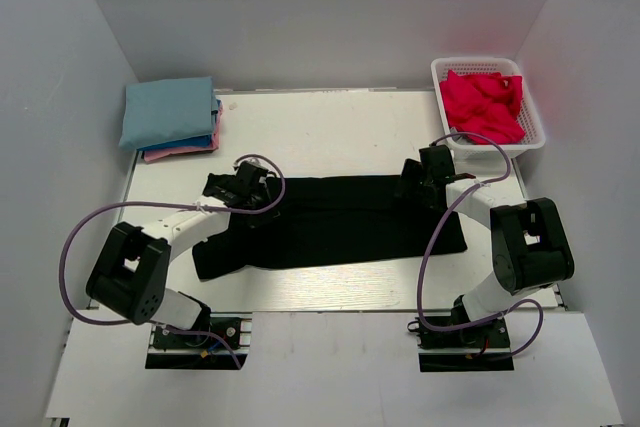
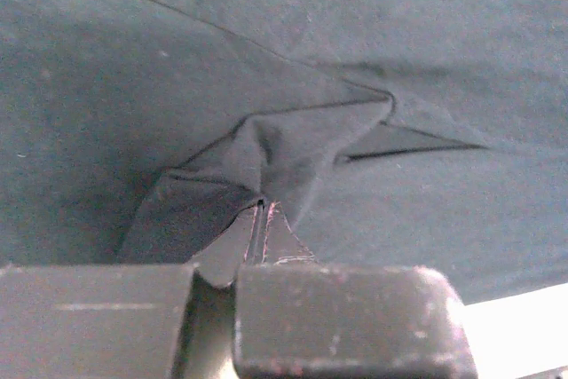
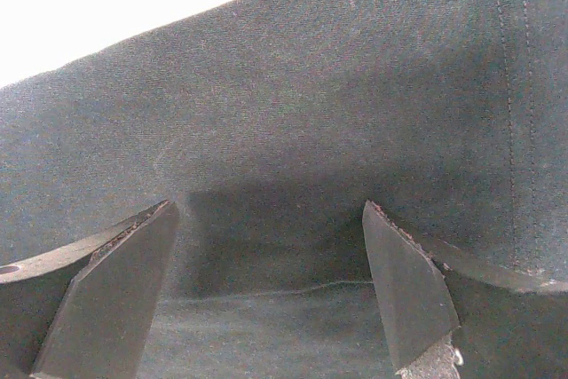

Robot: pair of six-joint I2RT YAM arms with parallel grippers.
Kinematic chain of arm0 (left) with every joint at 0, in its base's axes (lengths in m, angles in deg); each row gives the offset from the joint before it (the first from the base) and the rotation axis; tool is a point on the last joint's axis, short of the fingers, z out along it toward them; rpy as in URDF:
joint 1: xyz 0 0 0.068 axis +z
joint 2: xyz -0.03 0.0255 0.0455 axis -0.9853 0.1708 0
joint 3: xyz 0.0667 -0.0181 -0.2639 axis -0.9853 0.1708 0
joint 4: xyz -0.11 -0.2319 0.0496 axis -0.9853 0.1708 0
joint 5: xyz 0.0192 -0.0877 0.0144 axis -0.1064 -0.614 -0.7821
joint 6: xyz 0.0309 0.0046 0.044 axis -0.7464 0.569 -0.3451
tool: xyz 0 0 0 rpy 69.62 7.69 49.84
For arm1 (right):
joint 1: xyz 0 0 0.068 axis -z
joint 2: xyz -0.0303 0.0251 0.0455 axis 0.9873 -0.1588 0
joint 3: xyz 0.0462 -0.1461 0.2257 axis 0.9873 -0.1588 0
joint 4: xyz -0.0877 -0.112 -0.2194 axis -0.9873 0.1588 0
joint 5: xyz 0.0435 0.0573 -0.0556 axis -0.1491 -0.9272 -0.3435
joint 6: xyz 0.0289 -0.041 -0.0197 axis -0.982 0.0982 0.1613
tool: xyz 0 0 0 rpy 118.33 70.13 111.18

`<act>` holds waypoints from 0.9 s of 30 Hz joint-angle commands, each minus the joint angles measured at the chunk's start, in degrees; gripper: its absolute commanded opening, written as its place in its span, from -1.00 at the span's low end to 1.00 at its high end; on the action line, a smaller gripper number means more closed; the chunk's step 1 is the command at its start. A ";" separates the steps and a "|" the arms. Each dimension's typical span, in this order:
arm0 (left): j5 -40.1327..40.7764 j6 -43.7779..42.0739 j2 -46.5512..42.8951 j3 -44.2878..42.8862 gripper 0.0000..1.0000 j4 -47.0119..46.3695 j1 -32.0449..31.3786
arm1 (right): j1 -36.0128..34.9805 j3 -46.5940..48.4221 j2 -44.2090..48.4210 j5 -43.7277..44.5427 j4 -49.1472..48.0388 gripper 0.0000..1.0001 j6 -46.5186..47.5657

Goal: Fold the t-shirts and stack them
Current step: Fold the other side of the tshirt into a rectangle

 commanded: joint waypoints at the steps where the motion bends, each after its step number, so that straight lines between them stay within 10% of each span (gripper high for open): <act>1: -6.68 -0.27 -2.89 1.86 -1.00 -2.75 -0.55 | 0.24 0.24 -0.62 -1.63 1.52 0.80 0.02; 14: -19.18 5.01 -5.62 4.06 -0.73 -0.74 -6.08 | 0.15 0.59 -1.41 -2.43 1.70 0.80 0.19; 17: -17.61 4.13 -4.40 -1.01 0.20 5.83 -7.40 | 0.07 0.76 -1.33 -2.43 1.79 0.80 -0.07; 21: -15.50 2.81 -5.70 -5.51 0.94 18.13 -9.86 | 0.06 0.59 -1.06 -1.90 1.96 0.80 0.19; 27: -18.28 -0.16 -13.61 -7.89 1.00 18.35 -12.50 | 0.15 0.67 -1.06 -1.37 1.88 0.80 0.19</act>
